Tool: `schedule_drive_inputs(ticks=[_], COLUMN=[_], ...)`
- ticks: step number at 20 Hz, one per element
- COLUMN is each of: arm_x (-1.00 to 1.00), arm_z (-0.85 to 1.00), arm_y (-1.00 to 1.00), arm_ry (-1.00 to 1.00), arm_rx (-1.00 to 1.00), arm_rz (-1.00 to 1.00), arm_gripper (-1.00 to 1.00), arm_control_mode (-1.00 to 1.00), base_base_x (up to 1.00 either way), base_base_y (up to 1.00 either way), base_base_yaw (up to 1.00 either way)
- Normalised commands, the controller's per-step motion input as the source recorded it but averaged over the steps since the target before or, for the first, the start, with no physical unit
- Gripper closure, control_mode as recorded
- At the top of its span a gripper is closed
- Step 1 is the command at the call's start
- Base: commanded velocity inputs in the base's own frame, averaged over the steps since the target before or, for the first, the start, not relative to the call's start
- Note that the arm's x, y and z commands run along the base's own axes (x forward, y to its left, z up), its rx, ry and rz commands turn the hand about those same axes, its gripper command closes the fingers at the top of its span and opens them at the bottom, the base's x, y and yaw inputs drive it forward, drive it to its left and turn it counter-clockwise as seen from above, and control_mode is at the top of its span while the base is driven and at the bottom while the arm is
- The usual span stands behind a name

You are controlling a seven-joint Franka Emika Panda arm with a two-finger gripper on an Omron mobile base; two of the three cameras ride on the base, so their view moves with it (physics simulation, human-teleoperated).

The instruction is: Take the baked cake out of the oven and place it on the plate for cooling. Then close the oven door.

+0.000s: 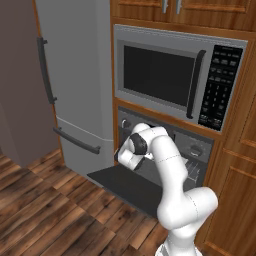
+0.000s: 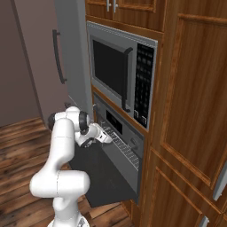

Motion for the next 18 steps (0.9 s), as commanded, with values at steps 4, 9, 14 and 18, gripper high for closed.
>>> schedule_drive_inputs(ticks=[4, 9, 14, 18], arm_x=[0.01, 0.23, 0.37, 0.38], arm_z=[-0.34, -0.24, -0.21, -0.39], arm_y=[-0.04, -0.2, -0.17, -0.12], arm_ry=[0.0, 0.0, 0.03, 0.15], arm_rx=[0.0, 0.0, 0.0, 0.0], arm_rz=[0.0, 0.0, 0.0, 0.0], arm_gripper=[-1.0, -1.0, -1.0, -1.0], arm_control_mode=[-1.0, -1.0, -1.0, -1.0], base_base_x=[0.0, 0.0, 0.0, 0.0], base_base_y=[0.0, 0.0, 0.0, 0.0], base_base_yaw=[0.0, 0.0, 0.0, 0.0])
